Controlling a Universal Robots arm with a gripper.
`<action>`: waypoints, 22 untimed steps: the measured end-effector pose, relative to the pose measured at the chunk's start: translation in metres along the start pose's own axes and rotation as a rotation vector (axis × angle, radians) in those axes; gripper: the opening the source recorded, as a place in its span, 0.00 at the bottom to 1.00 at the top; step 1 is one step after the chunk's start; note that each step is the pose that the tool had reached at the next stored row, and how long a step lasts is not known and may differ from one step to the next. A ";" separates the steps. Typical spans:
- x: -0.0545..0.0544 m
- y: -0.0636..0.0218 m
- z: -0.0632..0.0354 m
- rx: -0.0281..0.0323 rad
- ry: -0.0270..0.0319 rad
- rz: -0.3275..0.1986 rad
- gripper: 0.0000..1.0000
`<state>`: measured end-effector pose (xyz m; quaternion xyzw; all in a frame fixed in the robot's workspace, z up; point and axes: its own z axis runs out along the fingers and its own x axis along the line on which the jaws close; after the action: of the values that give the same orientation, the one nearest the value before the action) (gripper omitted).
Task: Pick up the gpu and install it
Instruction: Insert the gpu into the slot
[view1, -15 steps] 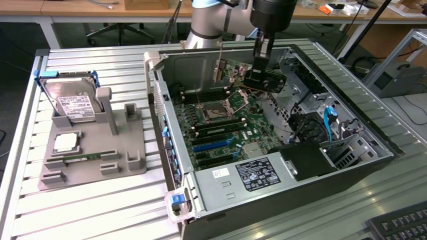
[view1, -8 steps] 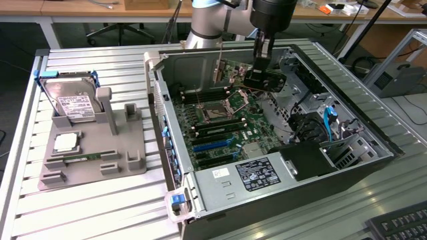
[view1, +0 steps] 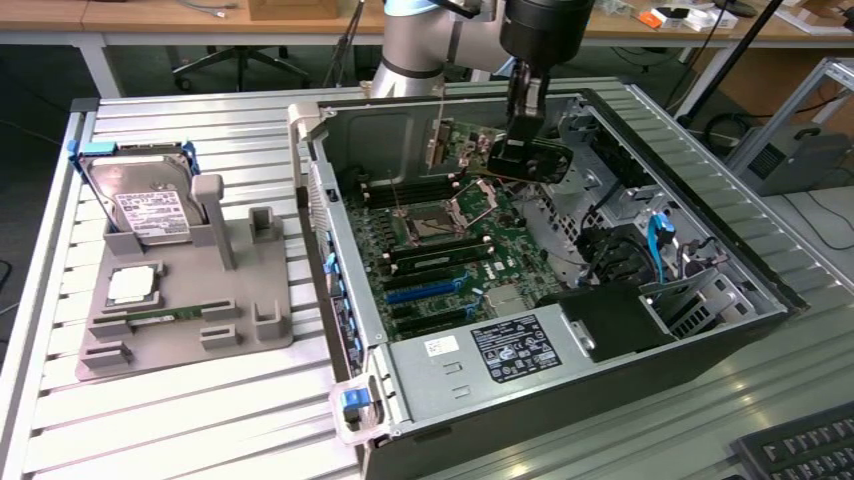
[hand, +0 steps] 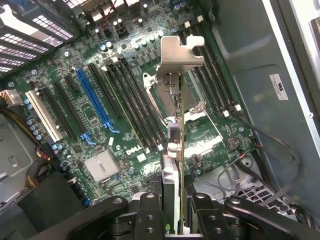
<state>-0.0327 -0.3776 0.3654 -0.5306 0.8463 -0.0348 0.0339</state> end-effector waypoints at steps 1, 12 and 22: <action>0.000 0.0000 0.0001 0.0002 -0.0001 -0.011 0.27; 0.000 0.0001 0.0006 0.0016 -0.0002 -0.069 0.27; 0.000 0.0001 0.0009 0.0028 0.0001 -0.111 0.27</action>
<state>-0.0327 -0.3776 0.3645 -0.5766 0.8155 -0.0378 0.0326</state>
